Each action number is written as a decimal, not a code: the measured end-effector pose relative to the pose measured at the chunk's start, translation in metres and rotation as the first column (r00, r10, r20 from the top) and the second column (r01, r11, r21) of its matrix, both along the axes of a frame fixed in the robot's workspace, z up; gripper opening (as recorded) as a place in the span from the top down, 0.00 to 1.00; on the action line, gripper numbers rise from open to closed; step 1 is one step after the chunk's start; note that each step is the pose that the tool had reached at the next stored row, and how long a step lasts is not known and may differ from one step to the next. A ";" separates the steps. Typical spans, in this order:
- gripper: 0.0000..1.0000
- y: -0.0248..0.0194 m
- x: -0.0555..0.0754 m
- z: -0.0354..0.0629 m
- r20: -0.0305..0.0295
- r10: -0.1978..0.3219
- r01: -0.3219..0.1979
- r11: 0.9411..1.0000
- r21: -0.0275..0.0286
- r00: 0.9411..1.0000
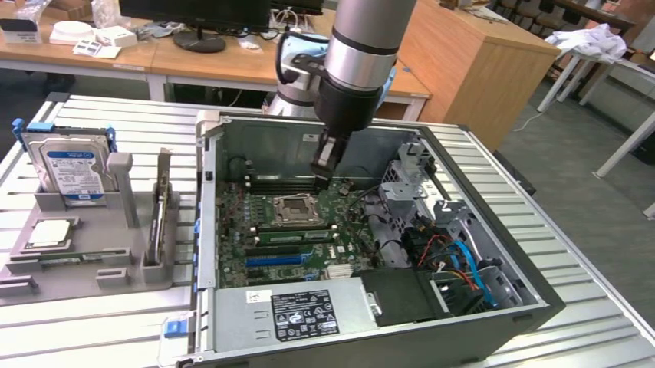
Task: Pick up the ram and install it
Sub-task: 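Press down the ram until it locks into place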
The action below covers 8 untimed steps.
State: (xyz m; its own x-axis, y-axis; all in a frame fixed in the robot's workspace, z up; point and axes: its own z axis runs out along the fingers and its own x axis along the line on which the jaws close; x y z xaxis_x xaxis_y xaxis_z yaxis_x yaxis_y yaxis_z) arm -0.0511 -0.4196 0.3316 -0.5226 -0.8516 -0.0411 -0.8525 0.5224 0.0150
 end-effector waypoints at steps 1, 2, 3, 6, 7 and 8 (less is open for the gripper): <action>0.89 0.0000 0.000 -0.0001 0.000 -0.018 0.018 1.000 0.000 1.000; 0.89 0.0000 0.000 -0.0002 0.000 -0.036 0.036 0.999 0.000 0.999; 0.89 0.0000 0.000 -0.0003 0.000 -0.053 0.053 0.999 0.000 0.999; 0.89 0.0000 0.000 -0.0006 0.000 -0.106 0.106 0.994 0.000 0.994; 0.89 0.0000 0.000 -0.0007 0.000 -0.124 0.124 0.992 0.000 0.992; 0.89 0.0000 0.000 -0.0008 0.000 -0.144 0.144 0.990 0.000 0.990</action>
